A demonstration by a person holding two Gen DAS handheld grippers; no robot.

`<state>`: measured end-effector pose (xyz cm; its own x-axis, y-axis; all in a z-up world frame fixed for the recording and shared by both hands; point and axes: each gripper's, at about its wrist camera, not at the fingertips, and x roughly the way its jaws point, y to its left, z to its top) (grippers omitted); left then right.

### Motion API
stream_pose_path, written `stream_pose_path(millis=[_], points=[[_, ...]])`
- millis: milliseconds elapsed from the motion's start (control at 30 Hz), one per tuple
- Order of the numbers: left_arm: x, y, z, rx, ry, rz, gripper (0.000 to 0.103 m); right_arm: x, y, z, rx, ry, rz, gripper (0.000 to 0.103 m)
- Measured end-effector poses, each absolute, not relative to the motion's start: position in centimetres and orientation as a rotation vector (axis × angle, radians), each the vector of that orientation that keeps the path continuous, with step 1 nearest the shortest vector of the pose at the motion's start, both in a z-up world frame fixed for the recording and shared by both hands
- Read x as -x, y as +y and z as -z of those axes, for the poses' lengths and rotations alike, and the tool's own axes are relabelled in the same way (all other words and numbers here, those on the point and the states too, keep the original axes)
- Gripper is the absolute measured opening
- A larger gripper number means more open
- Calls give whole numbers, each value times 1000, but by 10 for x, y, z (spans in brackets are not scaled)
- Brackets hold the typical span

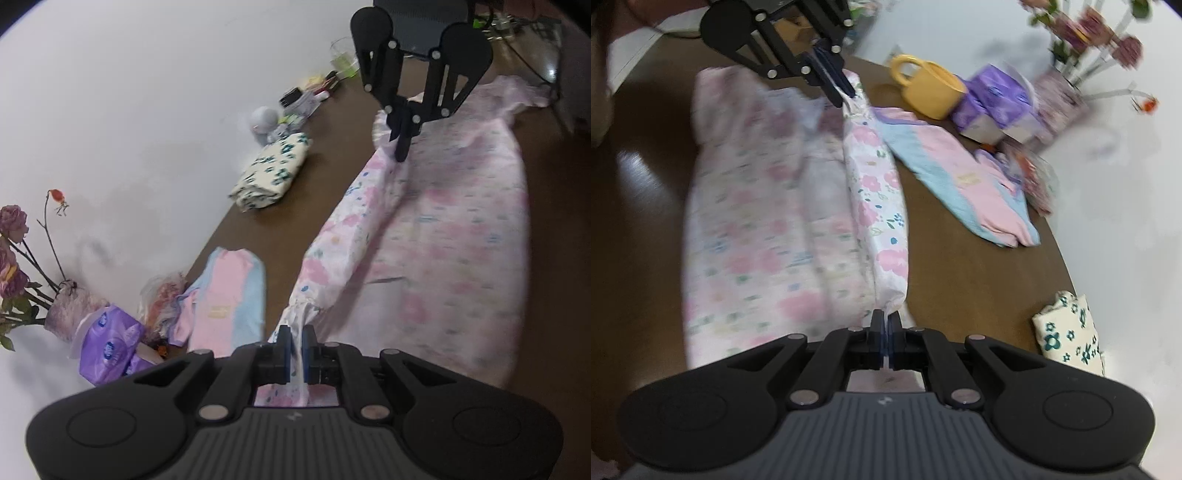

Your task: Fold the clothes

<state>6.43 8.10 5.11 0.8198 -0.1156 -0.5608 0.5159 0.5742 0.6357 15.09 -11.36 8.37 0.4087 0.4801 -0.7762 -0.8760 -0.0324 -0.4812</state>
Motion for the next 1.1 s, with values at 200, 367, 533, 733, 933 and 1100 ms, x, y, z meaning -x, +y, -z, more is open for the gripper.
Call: stream_pose_path(millis=[200, 367, 533, 733, 933, 1100], points=[[-35, 71, -30, -893, 502, 382, 5, -111, -120, -65, 1215, 423, -1165, 1], [-20, 73, -29, -850, 452, 322, 2, -97, -125, -58, 1228, 369, -1133, 1], [-13, 77, -42, -808, 389, 272, 1, -94, -132, -70, 1197, 290, -1065, 1], [-2, 75, -34, -794, 424, 290, 1, -79, -135, -62, 1232, 298, -1114, 1], [-10, 84, -37, -685, 489, 293, 5, -78, -135, -45, 1263, 359, -1130, 2], [-29, 94, -56, -529, 524, 291, 13, -85, -137, -54, 1168, 445, -1141, 10]])
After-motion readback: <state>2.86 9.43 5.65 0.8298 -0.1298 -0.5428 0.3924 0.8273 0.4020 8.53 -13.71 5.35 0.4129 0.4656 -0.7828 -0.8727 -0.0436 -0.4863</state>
